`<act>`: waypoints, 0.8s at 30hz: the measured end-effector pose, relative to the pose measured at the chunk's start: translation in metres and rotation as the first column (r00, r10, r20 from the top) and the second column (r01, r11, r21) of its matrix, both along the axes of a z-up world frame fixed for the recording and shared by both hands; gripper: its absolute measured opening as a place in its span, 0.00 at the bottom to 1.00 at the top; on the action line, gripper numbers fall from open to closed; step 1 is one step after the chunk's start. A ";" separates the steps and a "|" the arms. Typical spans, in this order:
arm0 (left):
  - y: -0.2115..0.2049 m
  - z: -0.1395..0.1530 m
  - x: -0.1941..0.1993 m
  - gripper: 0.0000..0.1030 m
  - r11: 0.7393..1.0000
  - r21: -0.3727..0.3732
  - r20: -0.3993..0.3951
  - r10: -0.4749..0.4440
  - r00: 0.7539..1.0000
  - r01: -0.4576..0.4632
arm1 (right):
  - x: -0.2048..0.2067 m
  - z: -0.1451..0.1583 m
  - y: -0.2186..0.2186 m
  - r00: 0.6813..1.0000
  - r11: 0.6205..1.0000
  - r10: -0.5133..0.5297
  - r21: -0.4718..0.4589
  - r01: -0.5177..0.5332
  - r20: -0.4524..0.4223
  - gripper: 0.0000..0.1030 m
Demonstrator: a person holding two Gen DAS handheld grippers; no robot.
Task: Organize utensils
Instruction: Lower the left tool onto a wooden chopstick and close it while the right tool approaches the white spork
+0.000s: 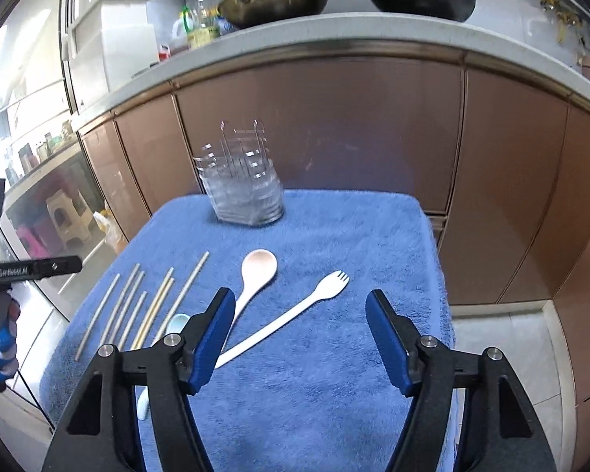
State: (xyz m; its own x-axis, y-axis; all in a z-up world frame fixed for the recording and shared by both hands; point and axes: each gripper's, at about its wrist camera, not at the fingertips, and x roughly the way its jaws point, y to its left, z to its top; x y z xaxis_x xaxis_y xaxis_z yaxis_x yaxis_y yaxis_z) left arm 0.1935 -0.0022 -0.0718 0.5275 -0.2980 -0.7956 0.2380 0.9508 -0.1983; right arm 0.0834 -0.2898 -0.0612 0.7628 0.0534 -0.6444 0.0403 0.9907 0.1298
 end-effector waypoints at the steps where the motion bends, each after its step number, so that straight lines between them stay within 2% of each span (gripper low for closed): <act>1: -0.008 -0.004 0.012 0.62 1.000 0.015 -0.014 -0.004 1.000 0.004 | 0.003 -0.002 -0.003 1.000 1.000 0.001 0.004 -0.001 -0.007 0.65; 4: -0.021 -0.018 0.046 0.52 1.000 0.028 -0.088 -0.005 0.996 0.008 | 0.015 -0.014 -0.010 0.999 1.000 0.011 0.023 -0.010 -0.042 0.65; 6: -0.025 -0.034 0.067 0.39 1.000 0.020 -0.166 0.001 0.986 0.003 | 0.019 -0.021 -0.016 0.998 0.999 0.020 0.042 -0.017 -0.063 0.65; 9: -0.025 -0.053 0.089 0.30 0.999 0.034 -0.247 0.021 0.969 -0.013 | 0.030 -0.032 -0.024 0.994 0.995 0.040 0.098 -0.030 -0.105 0.64; 12: -0.030 -0.068 0.103 0.22 0.998 0.061 -0.288 0.033 0.957 -0.016 | 0.040 -0.044 -0.028 0.988 0.990 0.057 0.139 -0.037 -0.144 0.63; 16: -0.036 -0.084 0.118 0.21 0.996 0.086 -0.329 0.036 0.944 -0.008 | 0.051 -0.059 -0.031 0.981 0.983 0.072 0.181 -0.039 -0.182 0.62; 24: -0.043 -0.102 0.134 0.13 0.991 0.136 -0.374 0.039 0.927 0.014 | 0.060 -0.071 -0.035 0.974 0.983 0.067 0.183 -0.028 -0.216 0.62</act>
State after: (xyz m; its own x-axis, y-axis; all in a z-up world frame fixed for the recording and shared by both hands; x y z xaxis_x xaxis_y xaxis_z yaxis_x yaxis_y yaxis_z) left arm 0.3276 -0.0453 -0.1736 0.1857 -0.1701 -0.9678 0.1592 0.9771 -0.1412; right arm 0.1435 -0.3246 -0.1318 0.5967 0.2148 -0.7732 0.0412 0.9540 0.2968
